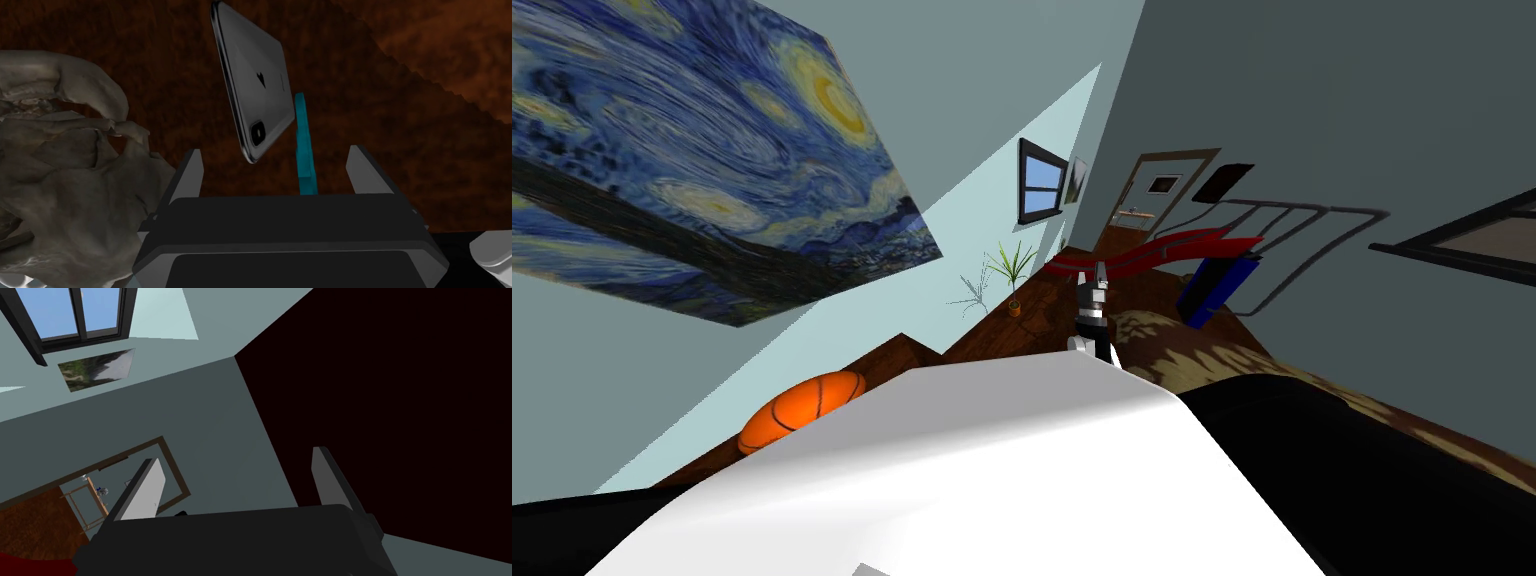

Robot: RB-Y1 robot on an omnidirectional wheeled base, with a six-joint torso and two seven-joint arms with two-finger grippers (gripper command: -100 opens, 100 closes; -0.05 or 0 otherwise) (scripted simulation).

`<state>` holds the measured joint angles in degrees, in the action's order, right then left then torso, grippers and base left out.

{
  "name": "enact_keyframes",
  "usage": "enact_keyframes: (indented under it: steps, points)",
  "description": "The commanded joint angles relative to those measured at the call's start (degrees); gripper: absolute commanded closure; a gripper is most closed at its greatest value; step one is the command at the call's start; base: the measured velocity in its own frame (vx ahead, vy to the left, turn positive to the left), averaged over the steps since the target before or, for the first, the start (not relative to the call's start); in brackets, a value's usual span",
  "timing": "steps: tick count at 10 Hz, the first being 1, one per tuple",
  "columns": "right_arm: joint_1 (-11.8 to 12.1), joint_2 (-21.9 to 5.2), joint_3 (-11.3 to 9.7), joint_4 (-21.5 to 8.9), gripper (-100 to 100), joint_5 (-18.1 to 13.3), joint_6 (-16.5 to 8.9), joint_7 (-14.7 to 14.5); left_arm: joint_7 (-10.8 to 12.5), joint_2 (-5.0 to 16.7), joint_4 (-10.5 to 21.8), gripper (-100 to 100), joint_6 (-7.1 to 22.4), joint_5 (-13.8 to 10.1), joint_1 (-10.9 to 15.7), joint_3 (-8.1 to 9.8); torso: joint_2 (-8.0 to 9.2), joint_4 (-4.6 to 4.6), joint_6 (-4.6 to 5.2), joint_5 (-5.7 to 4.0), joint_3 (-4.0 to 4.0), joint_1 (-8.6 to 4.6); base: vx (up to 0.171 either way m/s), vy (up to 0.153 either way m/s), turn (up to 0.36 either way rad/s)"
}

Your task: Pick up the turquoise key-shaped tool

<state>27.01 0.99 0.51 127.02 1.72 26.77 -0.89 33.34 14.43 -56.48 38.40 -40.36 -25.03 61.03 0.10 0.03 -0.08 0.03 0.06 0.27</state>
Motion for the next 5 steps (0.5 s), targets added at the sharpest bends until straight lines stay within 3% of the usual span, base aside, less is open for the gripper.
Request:
enact_keyframes:
  steps: [1,2,5]
  points:
    - [0.0,0.0,0.0,0.0,0,0.0,0.0,0.0,0.7,-0.5,2.0,-100,0.6,-0.2,0.0,0.45,0.00,0.00,0.00,0.00,0.00,0.00,-0.003,0.063,-0.121]
    - [0.0,0.0,0.0,0.0,0,0.0,0.0,0.0,0.7,-0.5,2.0,-100,0.6,-0.2,0.0,0.45,-0.01,0.00,-0.04,0.01,-0.01,-0.04,0.000,0.021,0.020]
    - [0.0,0.0,0.0,0.0,0,0.0,0.0,0.0,3.0,-0.1,6.6,-100,4.1,-1.3,-0.6,2.42,-0.02,-0.01,-0.05,-0.02,-0.01,-0.12,-0.003,0.041,-0.180]
